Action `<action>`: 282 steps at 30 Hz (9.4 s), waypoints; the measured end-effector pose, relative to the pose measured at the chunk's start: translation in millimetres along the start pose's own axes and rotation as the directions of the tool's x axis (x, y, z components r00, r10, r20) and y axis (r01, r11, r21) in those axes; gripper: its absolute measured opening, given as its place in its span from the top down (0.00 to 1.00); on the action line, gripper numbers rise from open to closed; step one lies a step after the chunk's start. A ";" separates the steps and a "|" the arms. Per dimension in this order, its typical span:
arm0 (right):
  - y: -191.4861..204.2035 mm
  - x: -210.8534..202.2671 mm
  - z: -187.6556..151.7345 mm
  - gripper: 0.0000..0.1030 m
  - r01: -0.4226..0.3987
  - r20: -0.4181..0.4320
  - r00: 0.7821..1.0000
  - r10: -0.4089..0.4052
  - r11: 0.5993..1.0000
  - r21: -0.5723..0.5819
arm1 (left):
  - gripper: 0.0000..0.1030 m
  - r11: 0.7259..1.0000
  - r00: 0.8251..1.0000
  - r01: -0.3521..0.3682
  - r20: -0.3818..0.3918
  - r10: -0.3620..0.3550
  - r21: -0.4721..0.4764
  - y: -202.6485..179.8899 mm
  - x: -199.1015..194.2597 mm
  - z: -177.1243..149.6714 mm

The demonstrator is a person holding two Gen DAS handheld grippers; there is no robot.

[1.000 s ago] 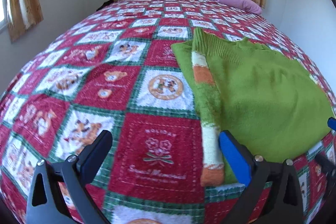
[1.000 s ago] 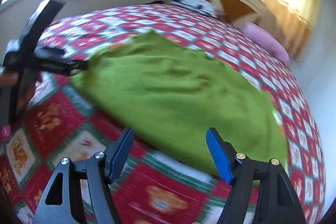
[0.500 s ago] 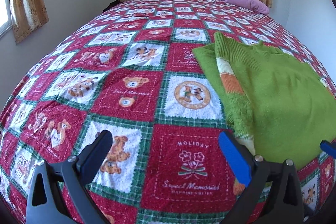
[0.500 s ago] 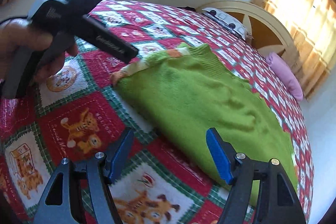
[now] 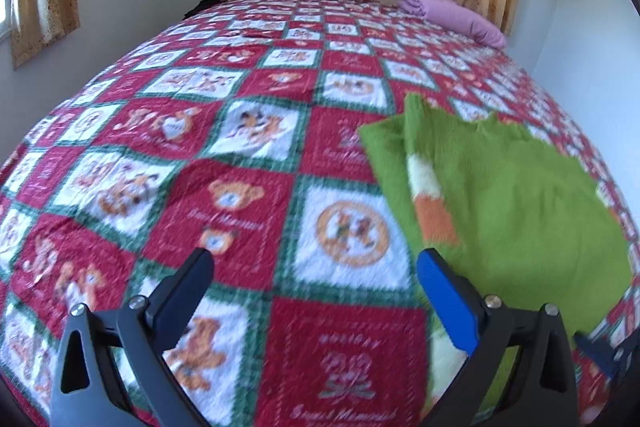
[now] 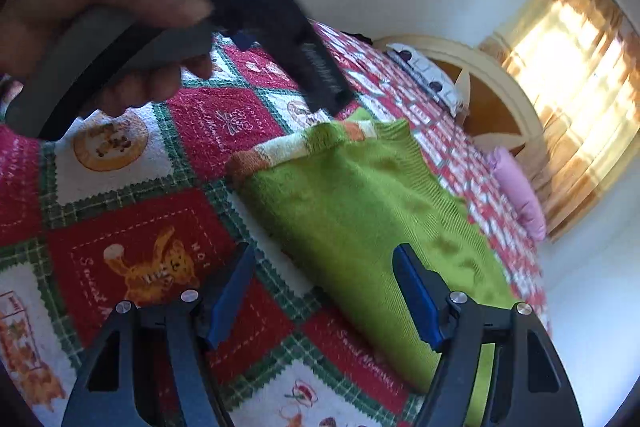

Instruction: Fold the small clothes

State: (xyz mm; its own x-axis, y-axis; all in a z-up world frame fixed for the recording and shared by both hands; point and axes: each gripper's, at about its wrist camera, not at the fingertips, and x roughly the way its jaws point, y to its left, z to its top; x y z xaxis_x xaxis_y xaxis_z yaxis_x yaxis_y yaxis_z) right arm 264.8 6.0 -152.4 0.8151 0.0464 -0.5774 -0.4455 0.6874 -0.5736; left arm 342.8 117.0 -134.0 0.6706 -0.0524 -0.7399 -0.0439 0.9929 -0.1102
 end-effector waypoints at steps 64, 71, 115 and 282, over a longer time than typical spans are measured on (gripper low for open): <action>-35.4 4.9 17.4 0.91 -0.138 0.085 0.989 0.124 0.973 0.187 | 0.86 0.978 0.978 0.202 -0.063 -0.198 0.058 -60.8 38.2 66.9; -69.5 -1.2 4.9 0.91 -0.166 0.111 0.984 0.139 0.940 0.298 | 0.86 0.980 0.980 0.191 -0.063 -0.187 0.053 -78.2 21.6 77.9; -218.6 -46.1 -154.1 0.91 -0.290 0.194 0.956 0.221 0.604 0.743 | 0.86 0.927 0.938 0.343 -0.099 -0.331 0.149 -278.2 -2.8 89.9; -366.5 85.0 -250.2 0.32 -0.182 0.081 0.953 0.293 0.338 0.923 | 0.00 0.956 0.960 0.277 0.008 -0.279 0.097 -244.4 17.9 -37.8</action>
State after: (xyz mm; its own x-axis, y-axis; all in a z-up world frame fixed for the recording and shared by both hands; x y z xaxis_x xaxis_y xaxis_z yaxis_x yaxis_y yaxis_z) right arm 404.8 -423.3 -136.6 0.6761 0.3040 -0.6712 0.0431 0.8930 0.4479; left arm 337.5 -130.6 -145.5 0.6621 -0.3264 -0.6746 0.2152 0.9451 -0.2461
